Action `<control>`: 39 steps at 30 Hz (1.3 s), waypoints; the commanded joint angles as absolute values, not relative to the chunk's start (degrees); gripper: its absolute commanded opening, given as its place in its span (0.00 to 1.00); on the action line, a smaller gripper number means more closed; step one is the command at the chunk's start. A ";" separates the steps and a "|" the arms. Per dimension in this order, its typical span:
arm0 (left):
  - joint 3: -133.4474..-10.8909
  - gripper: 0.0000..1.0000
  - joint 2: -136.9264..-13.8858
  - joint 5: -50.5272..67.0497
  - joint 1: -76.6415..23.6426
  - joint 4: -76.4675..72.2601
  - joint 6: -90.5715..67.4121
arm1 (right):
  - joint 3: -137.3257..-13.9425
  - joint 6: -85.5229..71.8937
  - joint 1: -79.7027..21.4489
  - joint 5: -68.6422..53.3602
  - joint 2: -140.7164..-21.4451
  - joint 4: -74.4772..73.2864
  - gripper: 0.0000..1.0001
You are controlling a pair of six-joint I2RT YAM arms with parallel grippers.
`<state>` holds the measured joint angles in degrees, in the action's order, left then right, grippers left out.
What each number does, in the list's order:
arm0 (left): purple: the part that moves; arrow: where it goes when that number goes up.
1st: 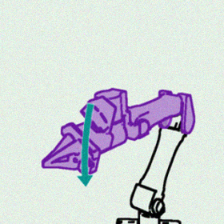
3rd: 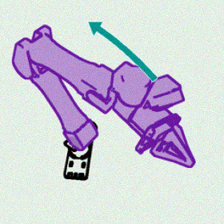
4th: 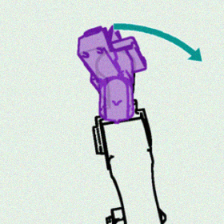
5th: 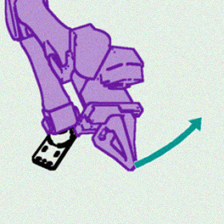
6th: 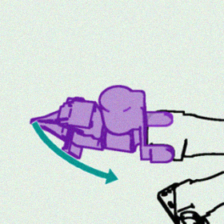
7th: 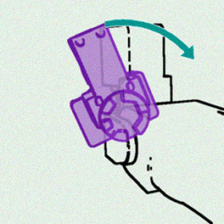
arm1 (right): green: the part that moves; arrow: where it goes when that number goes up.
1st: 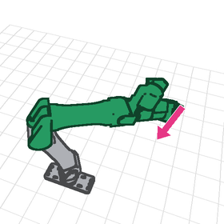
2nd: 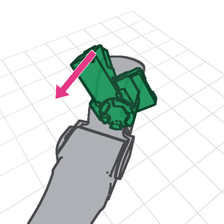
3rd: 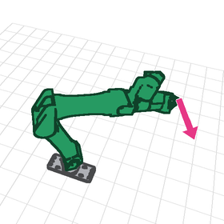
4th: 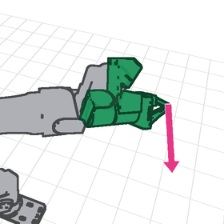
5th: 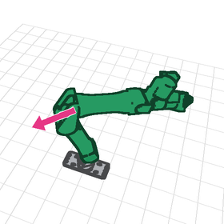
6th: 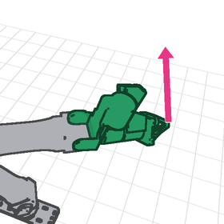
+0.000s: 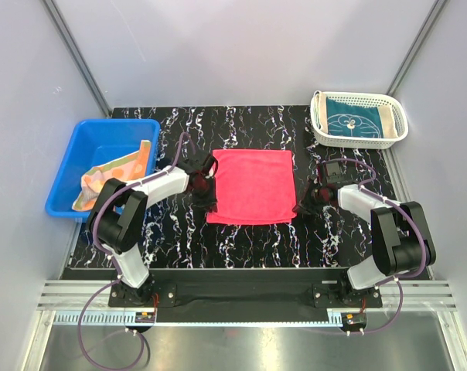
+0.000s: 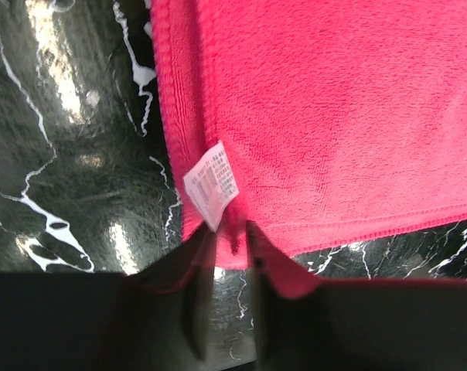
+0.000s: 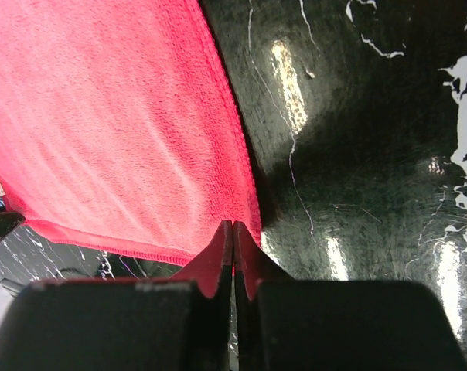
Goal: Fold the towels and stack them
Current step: Fold the towel
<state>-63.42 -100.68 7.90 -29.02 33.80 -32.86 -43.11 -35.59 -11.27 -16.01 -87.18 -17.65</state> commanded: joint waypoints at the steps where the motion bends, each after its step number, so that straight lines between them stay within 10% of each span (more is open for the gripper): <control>1: -65.83 0.31 -100.99 7.56 -28.92 34.98 -33.31 | -42.71 -35.16 -11.95 -15.47 -86.66 -16.43 0.00; 8: -66.44 0.40 -99.23 7.03 -28.92 36.74 -33.31 | -44.21 -35.16 -12.04 -14.42 -85.08 -21.00 0.29; 21: -64.86 0.36 -100.46 10.63 -29.00 33.40 -34.98 | -41.93 -38.49 -13.27 -14.59 -83.76 -21.71 0.39; 39: -66.27 0.00 -101.51 8.00 -29.00 35.42 -35.33 | -40.43 -38.58 -13.62 -13.45 -85.17 -17.84 0.01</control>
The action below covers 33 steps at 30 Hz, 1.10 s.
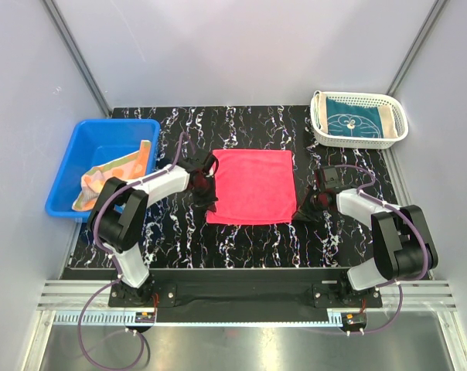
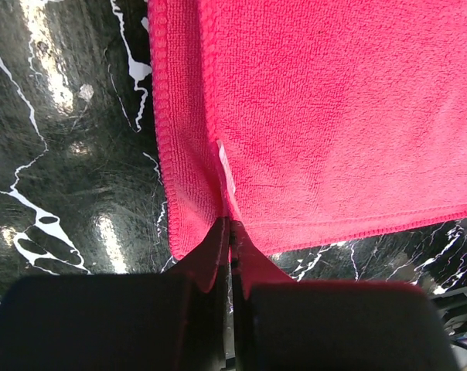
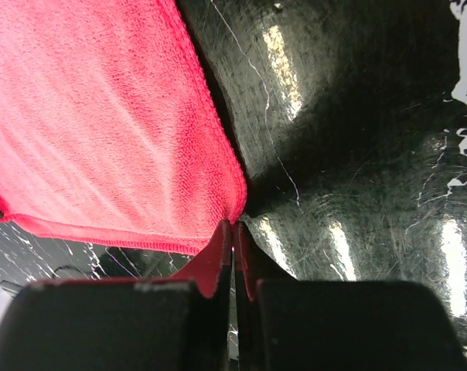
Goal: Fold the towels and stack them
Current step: Fold the towel
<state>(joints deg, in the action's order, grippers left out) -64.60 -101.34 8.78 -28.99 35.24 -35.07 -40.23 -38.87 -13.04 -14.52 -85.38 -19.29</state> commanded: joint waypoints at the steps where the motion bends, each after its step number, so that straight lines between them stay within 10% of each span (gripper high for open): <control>1: -66.27 0.00 -101.51 8.09 -29.00 35.42 -35.42 | -40.52 -38.58 -13.62 -13.45 -85.08 -17.75 0.00; 12: -74.08 0.00 -101.25 8.61 -25.94 40.07 -34.37 | -50.34 -35.25 -13.54 -11.26 -85.43 -21.97 0.00; 33: -126.63 0.00 -127.34 34.01 -7.91 25.14 -31.73 | -116.34 -23.47 -10.64 -11.34 -120.93 -17.66 0.00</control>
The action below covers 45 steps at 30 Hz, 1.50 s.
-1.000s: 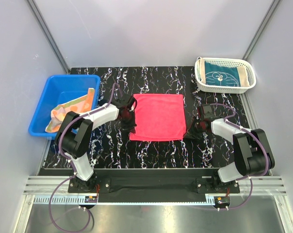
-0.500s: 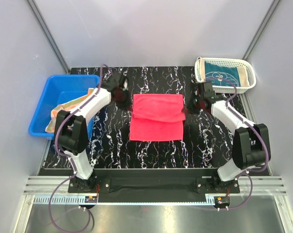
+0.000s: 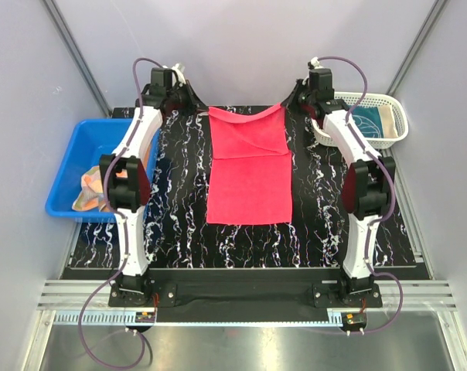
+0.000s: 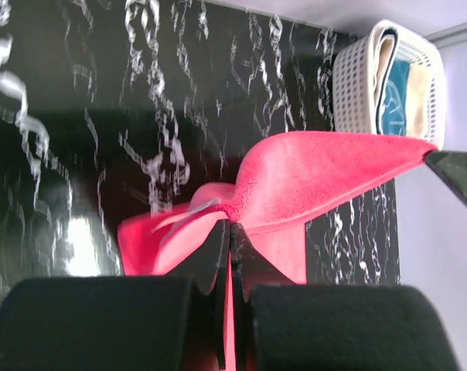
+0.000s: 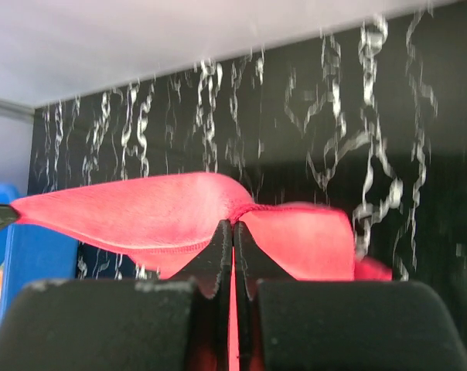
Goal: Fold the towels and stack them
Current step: Fold the towel
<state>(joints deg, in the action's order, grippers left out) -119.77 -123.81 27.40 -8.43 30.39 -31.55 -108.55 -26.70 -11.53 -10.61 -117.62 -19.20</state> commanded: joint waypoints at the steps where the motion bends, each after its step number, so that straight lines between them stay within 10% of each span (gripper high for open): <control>1: -128.04 0.00 -129.44 35.58 -7.65 24.70 -31.90 | -117.24 -23.73 -10.29 -11.86 -122.33 -17.67 0.00; 26: -132.90 0.00 -140.19 35.33 -5.36 -8.79 -36.83 | -122.17 -23.11 -7.38 -15.91 -131.57 5.45 0.00; 45: -108.12 0.00 -119.55 39.46 -4.75 27.40 -27.07 | -99.34 -21.71 -7.56 -20.65 -112.52 -18.70 0.00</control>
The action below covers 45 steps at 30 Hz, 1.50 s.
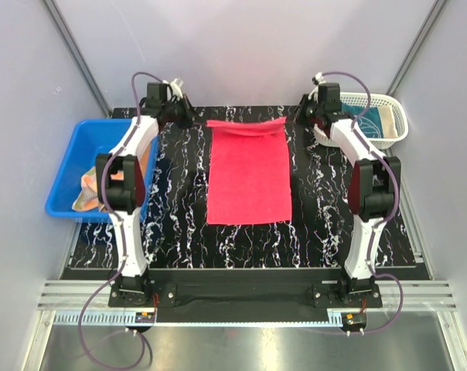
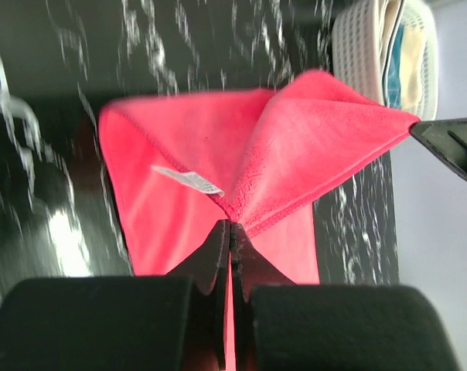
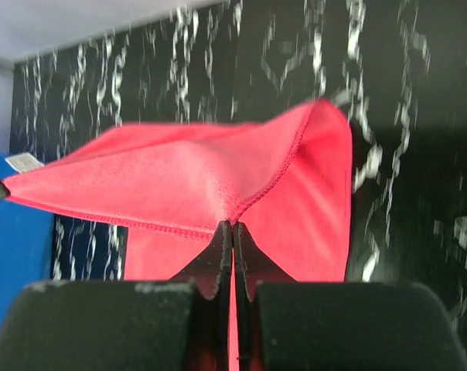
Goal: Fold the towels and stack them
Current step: Fold the towel
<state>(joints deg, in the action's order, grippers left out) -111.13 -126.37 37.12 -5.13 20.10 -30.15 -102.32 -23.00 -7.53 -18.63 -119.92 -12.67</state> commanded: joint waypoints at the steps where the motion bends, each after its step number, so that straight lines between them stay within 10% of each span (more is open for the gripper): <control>1: -106.28 0.00 -118.57 39.64 -4.75 28.12 -26.72 | -98.10 -21.88 -7.56 -20.92 -111.63 -20.03 0.00; 22: -65.50 0.00 -97.12 30.24 -14.06 30.68 -26.54 | -56.28 -23.29 -10.81 -20.74 -85.96 -23.21 0.00; 45: -53.10 0.00 -87.54 24.60 -19.25 24.01 -31.90 | -47.20 -28.74 -12.74 -21.27 -79.27 -20.23 0.00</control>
